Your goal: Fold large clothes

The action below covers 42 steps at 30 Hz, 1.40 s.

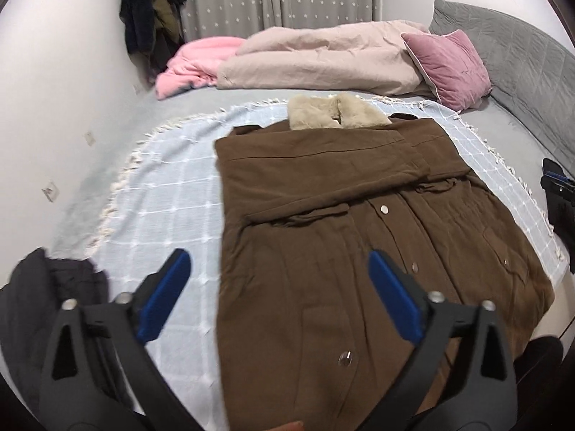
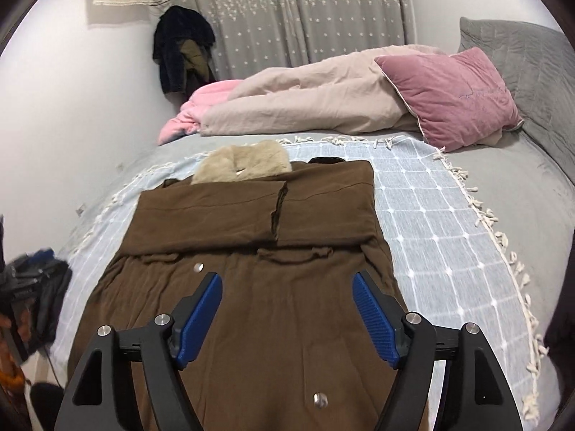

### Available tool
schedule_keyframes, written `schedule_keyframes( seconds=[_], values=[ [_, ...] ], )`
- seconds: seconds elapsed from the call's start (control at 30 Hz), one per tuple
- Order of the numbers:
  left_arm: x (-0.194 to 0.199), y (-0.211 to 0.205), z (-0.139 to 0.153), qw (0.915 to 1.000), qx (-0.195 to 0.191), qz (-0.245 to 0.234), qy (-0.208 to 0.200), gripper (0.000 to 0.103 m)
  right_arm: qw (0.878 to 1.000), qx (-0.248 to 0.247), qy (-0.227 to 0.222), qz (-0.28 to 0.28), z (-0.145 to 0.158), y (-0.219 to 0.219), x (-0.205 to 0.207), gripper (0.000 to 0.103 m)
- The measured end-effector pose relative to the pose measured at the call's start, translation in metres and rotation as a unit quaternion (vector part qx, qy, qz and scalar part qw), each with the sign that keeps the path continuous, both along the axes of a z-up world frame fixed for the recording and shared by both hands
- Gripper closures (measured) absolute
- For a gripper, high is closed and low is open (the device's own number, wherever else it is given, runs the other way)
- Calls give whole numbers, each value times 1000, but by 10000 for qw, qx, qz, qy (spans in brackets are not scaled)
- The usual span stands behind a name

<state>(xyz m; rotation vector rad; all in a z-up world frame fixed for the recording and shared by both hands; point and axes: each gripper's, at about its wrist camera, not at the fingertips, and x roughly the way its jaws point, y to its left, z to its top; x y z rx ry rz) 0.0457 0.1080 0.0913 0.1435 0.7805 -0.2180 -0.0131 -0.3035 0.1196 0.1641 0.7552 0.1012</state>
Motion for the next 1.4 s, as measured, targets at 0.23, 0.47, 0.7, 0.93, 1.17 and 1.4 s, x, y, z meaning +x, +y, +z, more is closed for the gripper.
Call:
schedule_keyframes(
  seconds=[0.23,0.47,0.7,0.93,1.17,1.4],
  values=[
    [-40,37,-24,9967,-298,3,757,2,9996,-23,262,32,-16,-18,-51,23],
    [-55,68,-73,9879,-377,231,1486,2,9963,85,811,-273,-57,-54,-91,22],
    [-62,83,-119,9753,-659,322,2082,2,9757,983,1618,-1103,-115,-104,-116,22],
    [-65,73,-152,9625,-916,205,2547,2,9675,1164,1719,-1442,-151,-116,-131,22],
    [-73,46,-164,9697,-298,2,2426,2,9715,1158,1525,-1396,-160,-112,-139,22],
    [-82,34,-164,9681,-579,-309,2418,2,9709,1233,1447,-1457,-163,-109,-140,21]
  ],
)
